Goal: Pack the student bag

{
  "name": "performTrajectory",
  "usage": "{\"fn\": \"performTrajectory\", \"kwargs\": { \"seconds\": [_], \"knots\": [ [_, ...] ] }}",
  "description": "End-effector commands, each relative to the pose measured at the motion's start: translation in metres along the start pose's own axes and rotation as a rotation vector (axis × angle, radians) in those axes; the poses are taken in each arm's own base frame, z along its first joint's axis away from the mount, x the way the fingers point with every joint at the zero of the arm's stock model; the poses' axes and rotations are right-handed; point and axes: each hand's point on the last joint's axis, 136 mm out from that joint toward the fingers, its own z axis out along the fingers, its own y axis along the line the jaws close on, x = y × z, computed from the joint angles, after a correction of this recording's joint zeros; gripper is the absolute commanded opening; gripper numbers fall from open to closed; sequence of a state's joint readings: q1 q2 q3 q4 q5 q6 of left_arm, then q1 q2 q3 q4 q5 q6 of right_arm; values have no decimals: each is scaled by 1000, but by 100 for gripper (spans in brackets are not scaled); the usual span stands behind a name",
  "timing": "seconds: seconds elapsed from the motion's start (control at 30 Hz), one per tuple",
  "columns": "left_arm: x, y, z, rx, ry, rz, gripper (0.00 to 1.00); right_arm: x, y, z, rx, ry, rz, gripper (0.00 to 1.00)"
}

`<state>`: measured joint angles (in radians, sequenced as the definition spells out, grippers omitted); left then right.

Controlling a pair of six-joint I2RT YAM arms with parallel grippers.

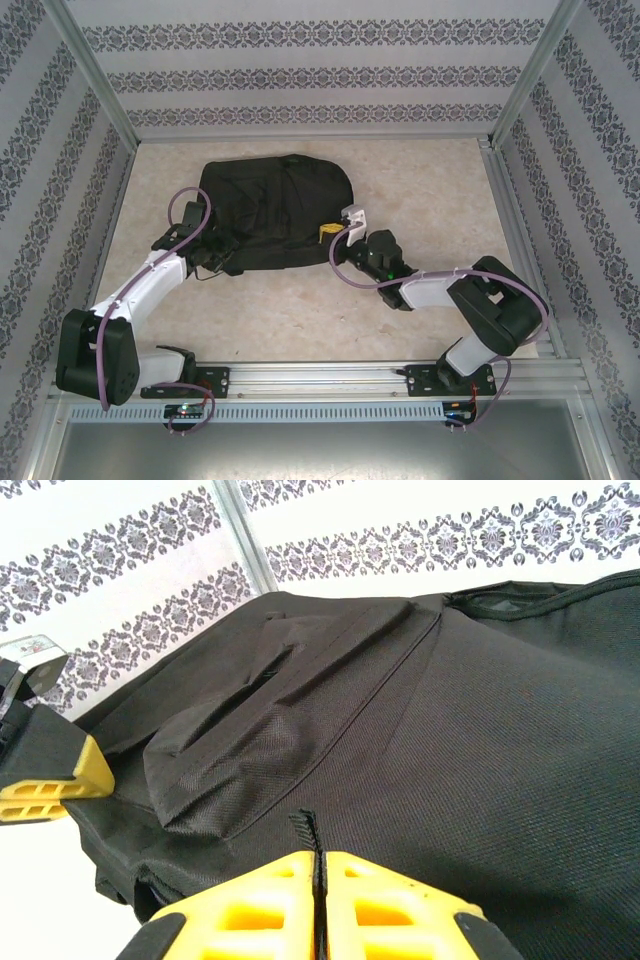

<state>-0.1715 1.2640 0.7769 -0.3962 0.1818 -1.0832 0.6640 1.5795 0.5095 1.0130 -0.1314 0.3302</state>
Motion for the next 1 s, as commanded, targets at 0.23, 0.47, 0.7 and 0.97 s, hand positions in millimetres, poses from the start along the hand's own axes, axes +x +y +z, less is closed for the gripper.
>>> {"fn": "performTrajectory", "kwargs": {
  "seconds": [0.23, 0.47, 0.7, 0.97],
  "knots": [
    [5, -8, -3, 11, 21, 61, 0, 15, 9, 15, 18, 95, -77, 25],
    [6, -7, -2, 7, 28, 63, 0, 22, 6, 24, 61, 154, -131, 34],
    [4, -11, -7, 7, 26, 83, 0, 18, 6, 29, 104, 257, -190, 36],
    [5, -15, -7, 18, 39, 97, 0, -4, 12, 26, 107, 331, -145, 40]
  ]
}}
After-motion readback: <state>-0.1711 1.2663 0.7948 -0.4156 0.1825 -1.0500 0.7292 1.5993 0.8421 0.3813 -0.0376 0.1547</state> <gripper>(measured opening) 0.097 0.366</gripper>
